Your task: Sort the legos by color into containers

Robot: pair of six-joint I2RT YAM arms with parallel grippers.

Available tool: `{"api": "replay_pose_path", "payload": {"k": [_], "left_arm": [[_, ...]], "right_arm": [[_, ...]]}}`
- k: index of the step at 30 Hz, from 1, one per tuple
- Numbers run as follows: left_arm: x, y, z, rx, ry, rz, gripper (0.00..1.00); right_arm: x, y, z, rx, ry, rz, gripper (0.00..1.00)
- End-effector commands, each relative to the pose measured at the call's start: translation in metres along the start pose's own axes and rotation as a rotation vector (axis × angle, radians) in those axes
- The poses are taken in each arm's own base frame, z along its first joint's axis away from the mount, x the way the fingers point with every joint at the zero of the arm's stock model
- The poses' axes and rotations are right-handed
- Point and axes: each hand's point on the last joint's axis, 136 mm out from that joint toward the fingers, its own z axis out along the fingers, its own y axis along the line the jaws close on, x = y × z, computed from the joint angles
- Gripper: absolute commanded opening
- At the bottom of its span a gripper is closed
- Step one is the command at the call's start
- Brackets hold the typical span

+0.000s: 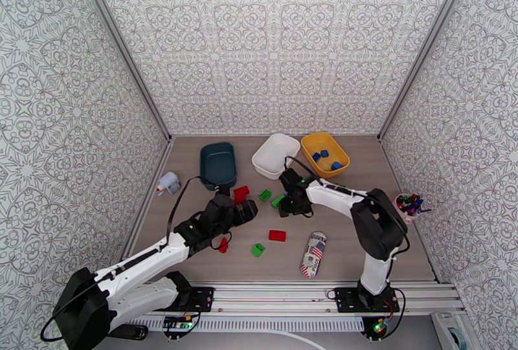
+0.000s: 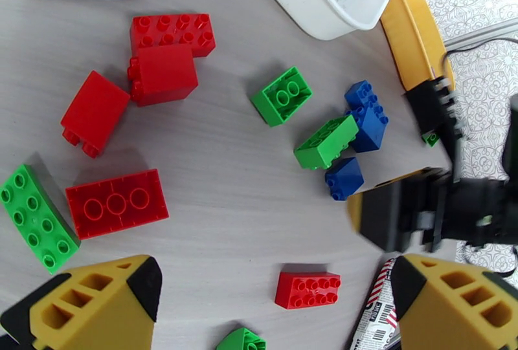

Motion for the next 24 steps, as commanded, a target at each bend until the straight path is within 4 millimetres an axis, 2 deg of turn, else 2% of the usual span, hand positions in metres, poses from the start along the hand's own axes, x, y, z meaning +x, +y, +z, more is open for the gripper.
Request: {"api": "replay_pose_path", "payload": {"k": [1,9,16,24], "left_arm": [[0.004,0.008,-0.001,-0.020,-0.004,-0.017,0.99],[0.005,0.010,-0.002,-0.023,-0.004,-0.018,0.99],[0.005,0.010,-0.002,-0.023,-0.002,-0.021,0.99],[0.006,0.010,0.000,-0.026,0.006,-0.025,0.99]], "right_arm": [[-0.007,-0.003,0.007,0.084,-0.013,-0.050,0.67],[-0.020,-0.007,0.013,0.143,-0.029,-0.062,0.66],[-0.036,-0.007,0.013,0.114,-0.032,-0.038,0.63],[-0.034,-0.006,0.019,0.066,-0.007,-0.014,0.54]]}}
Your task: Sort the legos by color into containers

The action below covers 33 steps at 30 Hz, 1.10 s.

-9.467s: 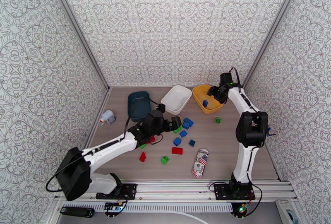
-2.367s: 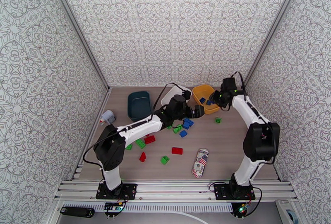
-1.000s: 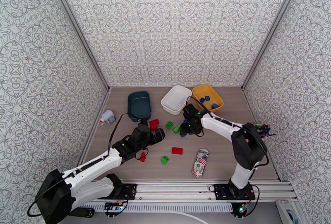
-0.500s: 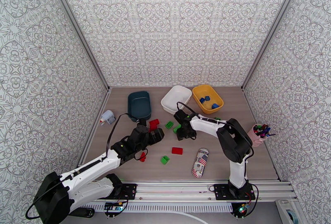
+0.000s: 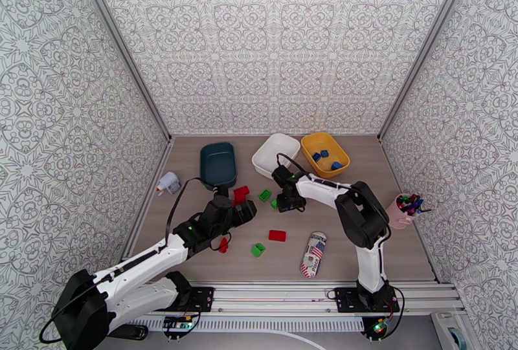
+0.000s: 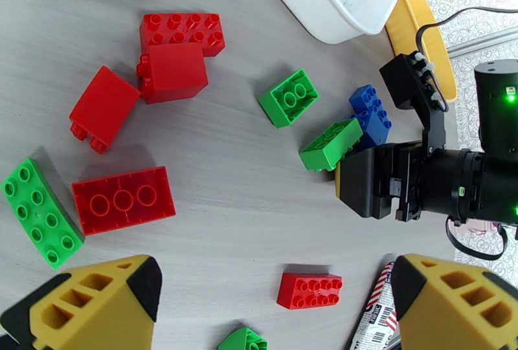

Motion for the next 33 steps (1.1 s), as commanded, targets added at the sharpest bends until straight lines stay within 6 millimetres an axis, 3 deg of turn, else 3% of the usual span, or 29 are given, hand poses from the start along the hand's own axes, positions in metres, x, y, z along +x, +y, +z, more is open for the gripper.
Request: {"api": "replay_pose_path", "payload": {"k": [1,5,11,17,20,26,33], "left_arm": [[0.005,0.006,0.002,-0.017,0.014,-0.004,0.99],[0.005,0.003,0.004,-0.014,0.021,-0.002,0.99],[0.004,-0.012,0.014,0.013,0.044,0.025,0.99],[0.004,-0.049,0.038,0.056,0.091,0.107,0.99],[0.004,-0.079,0.055,0.121,0.122,0.132,0.99],[0.006,-0.139,0.092,0.259,0.204,0.157,0.99],[-0.010,-0.210,0.122,0.389,0.228,0.197,0.99]], "right_arm": [[0.000,0.000,0.004,-0.029,0.018,0.021,0.52],[0.004,-0.003,0.001,-0.048,0.016,0.048,0.48],[0.006,-0.007,-0.019,-0.091,-0.020,0.087,0.45],[0.004,-0.022,-0.043,-0.169,-0.065,0.166,0.44],[-0.001,-0.032,-0.054,-0.223,-0.090,0.221,0.43],[-0.020,-0.083,-0.070,-0.295,-0.154,0.407,0.41],[-0.059,-0.165,-0.089,-0.293,-0.265,0.611,0.42]]}}
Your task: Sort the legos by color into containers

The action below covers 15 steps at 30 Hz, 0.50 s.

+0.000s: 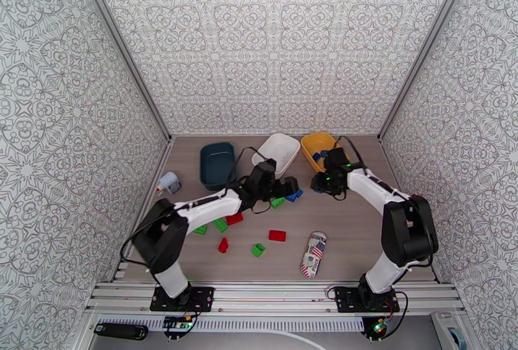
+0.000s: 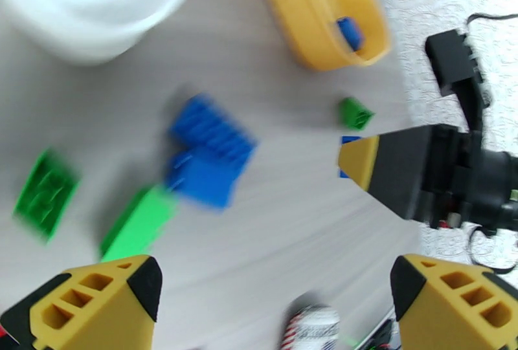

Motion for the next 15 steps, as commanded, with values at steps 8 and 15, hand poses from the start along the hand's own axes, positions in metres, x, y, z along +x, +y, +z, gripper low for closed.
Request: {"api": "replay_pose_path", "payload": {"k": [8,15], "left_arm": [[-0.033,-0.073,0.011,0.158,-0.003,0.087,0.99],[-0.027,-0.047,-0.012,0.097,-0.057,0.082,0.99]], "right_arm": [[-0.112,-0.007,-0.022,-0.087,-0.136,0.147,0.46],[-0.139,-0.005,-0.018,-0.057,-0.132,0.147,0.66]]}}
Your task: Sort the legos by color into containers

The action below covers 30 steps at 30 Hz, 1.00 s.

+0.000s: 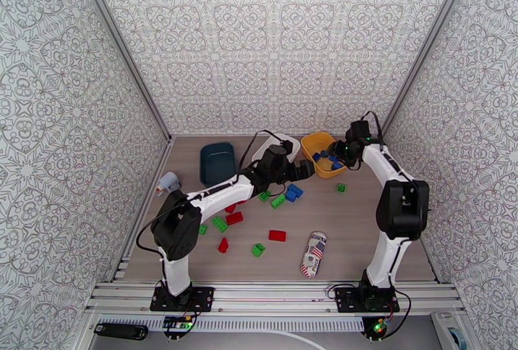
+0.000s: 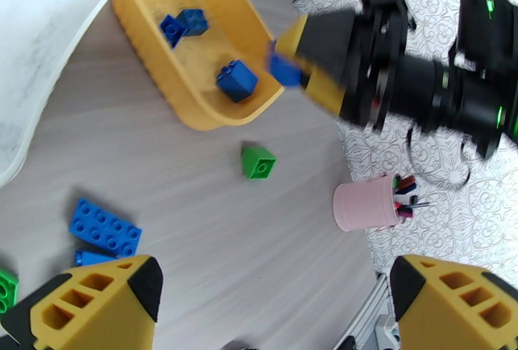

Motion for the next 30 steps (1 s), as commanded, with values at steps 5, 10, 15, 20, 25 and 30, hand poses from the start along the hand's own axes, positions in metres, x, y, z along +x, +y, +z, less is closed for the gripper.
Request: {"api": "replay_pose_path", "payload": {"k": [5,10,15,20,25,30], "left_arm": [[0.006,0.022,-0.051,-0.071,-0.094,0.014,0.99],[0.016,0.049,-0.088,-0.166,-0.154,0.013,0.99],[0.022,0.074,-0.123,-0.238,-0.217,-0.015,0.99],[0.032,0.095,-0.148,-0.287,-0.249,-0.050,0.99],[0.048,0.112,-0.158,-0.316,-0.245,-0.094,0.99],[0.067,0.124,-0.169,-0.344,-0.247,-0.121,0.99]], "right_arm": [[0.008,0.012,-0.016,-0.013,0.030,-0.019,0.68],[0.042,0.034,-0.025,-0.029,0.059,-0.133,0.67],[0.096,0.052,-0.016,-0.003,0.131,-0.254,0.67],[0.150,0.064,0.001,0.022,0.212,-0.343,0.65],[0.192,0.069,0.011,0.029,0.265,-0.382,0.67],[0.225,0.068,0.019,0.016,0.297,-0.368,0.70]]}}
